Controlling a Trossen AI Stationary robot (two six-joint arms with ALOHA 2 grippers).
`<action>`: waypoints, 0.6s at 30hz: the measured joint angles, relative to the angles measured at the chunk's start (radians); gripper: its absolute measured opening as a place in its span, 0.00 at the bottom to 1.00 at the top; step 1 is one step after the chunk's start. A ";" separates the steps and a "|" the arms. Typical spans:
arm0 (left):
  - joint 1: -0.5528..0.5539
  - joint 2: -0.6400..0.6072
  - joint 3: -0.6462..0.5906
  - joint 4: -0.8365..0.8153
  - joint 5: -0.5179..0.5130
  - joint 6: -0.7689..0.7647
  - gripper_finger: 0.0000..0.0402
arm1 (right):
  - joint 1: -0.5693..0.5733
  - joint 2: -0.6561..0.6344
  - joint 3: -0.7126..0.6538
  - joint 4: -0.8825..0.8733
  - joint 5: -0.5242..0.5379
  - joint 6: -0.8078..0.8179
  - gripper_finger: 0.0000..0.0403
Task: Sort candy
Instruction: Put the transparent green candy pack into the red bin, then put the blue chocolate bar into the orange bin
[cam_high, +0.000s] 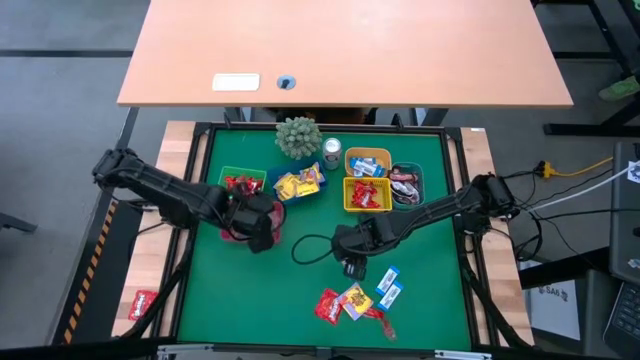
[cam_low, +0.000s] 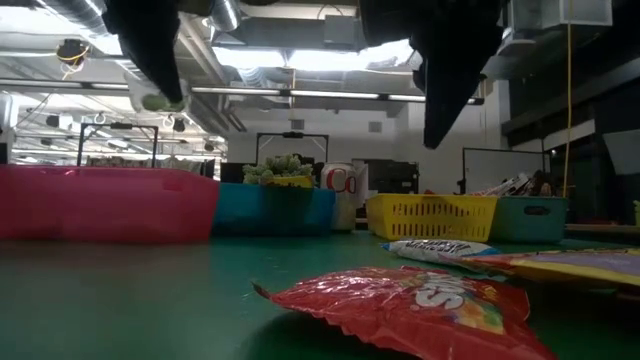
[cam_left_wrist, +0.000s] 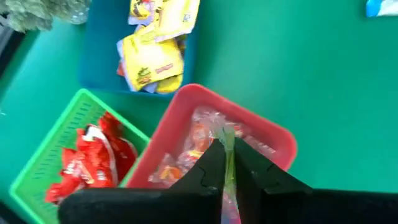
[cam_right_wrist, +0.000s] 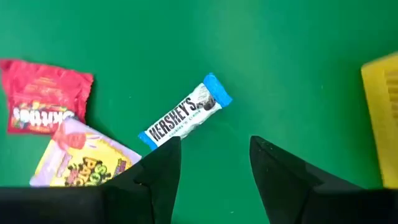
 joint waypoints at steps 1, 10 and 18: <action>0.004 -0.001 0.000 -0.008 -0.002 0.017 0.04 | 0.000 0.000 -0.005 0.000 0.000 0.026 0.47; 0.047 -0.001 0.000 -0.026 -0.050 0.102 0.22 | 0.010 0.000 -0.095 0.051 -0.021 0.362 0.47; 0.062 -0.001 0.000 -0.021 -0.050 0.103 0.27 | 0.012 0.000 -0.148 0.241 0.013 0.489 0.47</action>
